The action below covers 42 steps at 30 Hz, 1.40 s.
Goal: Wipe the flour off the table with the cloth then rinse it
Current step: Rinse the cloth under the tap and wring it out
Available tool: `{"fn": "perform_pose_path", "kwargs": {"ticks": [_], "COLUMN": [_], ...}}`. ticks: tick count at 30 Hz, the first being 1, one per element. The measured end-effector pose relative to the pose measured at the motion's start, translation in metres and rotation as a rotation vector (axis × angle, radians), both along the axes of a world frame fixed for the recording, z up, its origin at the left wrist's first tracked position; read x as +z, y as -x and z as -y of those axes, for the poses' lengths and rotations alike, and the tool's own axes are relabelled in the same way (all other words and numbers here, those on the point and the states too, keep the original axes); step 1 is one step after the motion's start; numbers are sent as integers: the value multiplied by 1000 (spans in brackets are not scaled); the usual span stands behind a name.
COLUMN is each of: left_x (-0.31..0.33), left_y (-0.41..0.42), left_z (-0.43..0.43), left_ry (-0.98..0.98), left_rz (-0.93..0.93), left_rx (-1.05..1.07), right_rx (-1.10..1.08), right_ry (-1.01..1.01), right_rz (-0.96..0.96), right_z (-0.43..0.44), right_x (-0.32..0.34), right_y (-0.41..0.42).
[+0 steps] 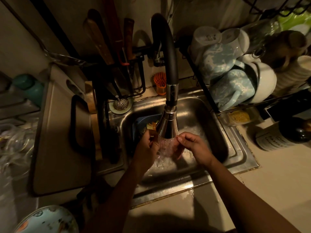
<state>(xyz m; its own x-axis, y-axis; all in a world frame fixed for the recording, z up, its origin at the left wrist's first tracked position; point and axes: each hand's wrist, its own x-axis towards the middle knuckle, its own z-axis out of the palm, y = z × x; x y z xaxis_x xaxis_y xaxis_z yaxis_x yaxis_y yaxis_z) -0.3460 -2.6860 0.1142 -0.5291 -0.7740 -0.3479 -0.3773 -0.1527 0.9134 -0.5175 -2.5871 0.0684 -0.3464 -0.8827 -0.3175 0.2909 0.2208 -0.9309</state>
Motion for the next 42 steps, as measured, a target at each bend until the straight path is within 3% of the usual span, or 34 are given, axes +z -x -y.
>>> {"fn": "perform_pose_path", "kwargs": {"ticks": [11,15,24,26,29,35,38,42], "left_x": [33,33,6,-6,-28,-39,-38,-45], "left_y": [12,9,-7,-5,-3,-2,1,6], "left_z": [-4,0,-5,-16,-33,-42,-41,-38], "left_ry": [-303,-284,-105,-123,-84,-2,-37,-56], "left_rz": [-322,-277,-147,-71,50,142,171,153], "left_rx": [65,72,-2,0,7,129,168,203], "right_rx": [9,-4,20,62,18,30,54,-10], "right_ry": [-154,-189,10,18,12,-24,-49,-40], "right_rz": [364,384,617,557,316,-55,-130,-59], "right_z": [-2,-6,8,14,22,21,23,28], "right_x": [1,-4,8,7,2,1,-2,-2], "right_y": [-34,-27,-26,-36,-53,-67,-66,-66]}}
